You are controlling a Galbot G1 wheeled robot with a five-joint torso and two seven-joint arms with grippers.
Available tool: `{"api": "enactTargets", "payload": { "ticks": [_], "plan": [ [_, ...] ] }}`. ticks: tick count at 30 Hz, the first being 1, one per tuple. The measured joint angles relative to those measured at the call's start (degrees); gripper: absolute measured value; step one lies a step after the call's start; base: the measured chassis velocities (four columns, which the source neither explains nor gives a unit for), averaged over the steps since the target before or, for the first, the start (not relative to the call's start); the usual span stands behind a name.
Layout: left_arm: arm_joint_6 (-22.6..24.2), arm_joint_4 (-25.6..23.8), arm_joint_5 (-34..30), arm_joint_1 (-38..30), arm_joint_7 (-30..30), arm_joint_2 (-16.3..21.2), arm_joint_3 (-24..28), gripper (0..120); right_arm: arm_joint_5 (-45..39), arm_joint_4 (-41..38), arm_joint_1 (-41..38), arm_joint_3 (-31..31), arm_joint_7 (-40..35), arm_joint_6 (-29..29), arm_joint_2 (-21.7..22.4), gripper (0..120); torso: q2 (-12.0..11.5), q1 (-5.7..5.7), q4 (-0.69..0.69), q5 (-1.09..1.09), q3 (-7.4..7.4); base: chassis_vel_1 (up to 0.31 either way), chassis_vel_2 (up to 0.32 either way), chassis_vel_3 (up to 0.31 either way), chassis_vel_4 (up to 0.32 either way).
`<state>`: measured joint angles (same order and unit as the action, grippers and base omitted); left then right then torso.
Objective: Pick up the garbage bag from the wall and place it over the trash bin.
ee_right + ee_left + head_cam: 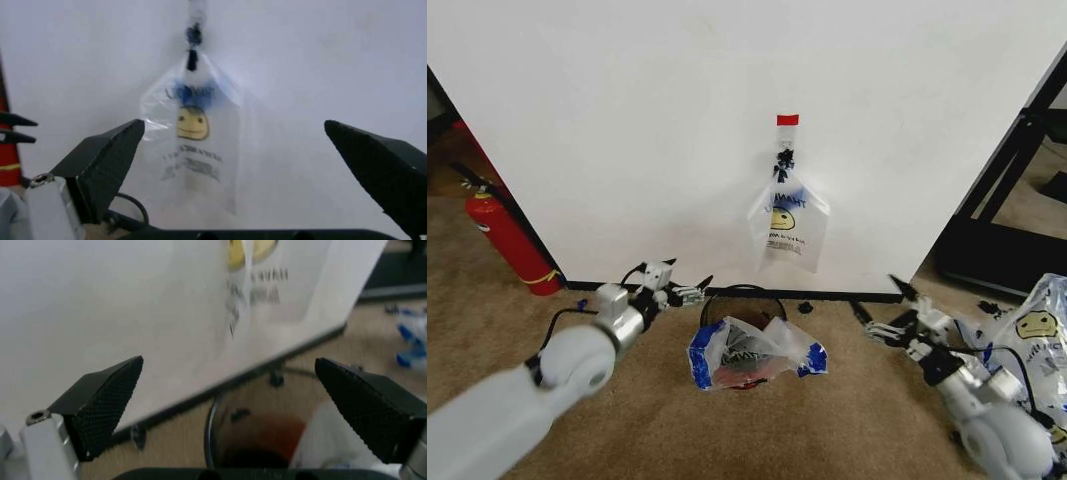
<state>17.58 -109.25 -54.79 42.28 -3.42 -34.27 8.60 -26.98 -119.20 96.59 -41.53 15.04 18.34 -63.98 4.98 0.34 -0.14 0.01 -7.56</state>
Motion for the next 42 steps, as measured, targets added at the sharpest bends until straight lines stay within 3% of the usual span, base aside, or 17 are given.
{"api": "enactTargets", "payload": {
  "ticks": [5, 6, 11, 14, 20, 29, 34, 42],
  "plan": [
    [8.2, 9.6, -5.8, -12.6, 0.8, -4.6, 11.1, 100, 5.4, -6.3, 7.5, -4.4, -3.3, 0.0, -5.7, 100, 0.0, 0.00, 0.00, -0.03, 0.00, 0.000, 0.000, 0.000, 0.000],
    [8.2, 9.6, -5.8, -12.6, 0.8, -4.6, 11.1, 100, 5.4, -6.3, 7.5, -4.4, -3.3, 0.0, -5.7, 100, 0.0, 0.00, 0.00, -0.03, 0.00, 0.000, 0.000, 0.000, 0.000],
    [11.3, 20.3, -7.3, -24.2, 1.5, -10.4, 20.5, 100, 6.3, -12.2, 12.0, -6.6, -3.7, -0.2, -9.7, 100, 0.0, 0.00, 0.00, -0.02, 0.00, 0.000, 0.000, 0.000, 0.000],
    [12.3, 23.5, -7.2, -26.2, 1.5, -13.0, 21.8, 100, 5.7, -12.6, 12.7, -6.6, -3.7, -0.2, -9.2, 100, 0.0, 0.00, -0.01, 0.00, 0.00, 0.000, 0.000, 0.000, 0.000],
    [15.9, 31.9, -5.1, -29.9, 3.1, -18.5, 25.7, 100, 1.2, -10.4, 10.4, -7.1, -5.3, -1.3, -3.3, 100, 0.0, 0.00, 0.03, 0.01, 0.00, 0.000, 0.000, 0.000, 0.000],
    [15.2, 37.7, 0.7, -31.7, 7.0, -22.2, 30.1, 95, -1.1, -9.5, 8.7, -6.6, -5.6, -2.6, -1.3, 100, 0.0, 0.00, 0.02, 0.00, -0.01, 0.000, 0.000, 0.000, 0.000],
    [11.3, 39.4, 7.3, -34.3, 12.9, -22.9, 34.5, 80, -1.3, -10.6, 9.5, -7.2, -5.4, -2.8, -1.4, 100, 0.0, 0.00, 0.02, 0.00, 0.00, 0.000, 0.000, 0.000, 0.000],
    [9.3, 41.5, 13.3, -37.1, 18.1, -25.1, 39.5, 69, -1.6, -12.1, 10.5, -8.2, -4.9, -2.8, -1.5, 100, 0.0, 0.00, 0.02, 0.00, 0.00, 0.000, 0.000, 0.000, 0.000]
  ]
}}
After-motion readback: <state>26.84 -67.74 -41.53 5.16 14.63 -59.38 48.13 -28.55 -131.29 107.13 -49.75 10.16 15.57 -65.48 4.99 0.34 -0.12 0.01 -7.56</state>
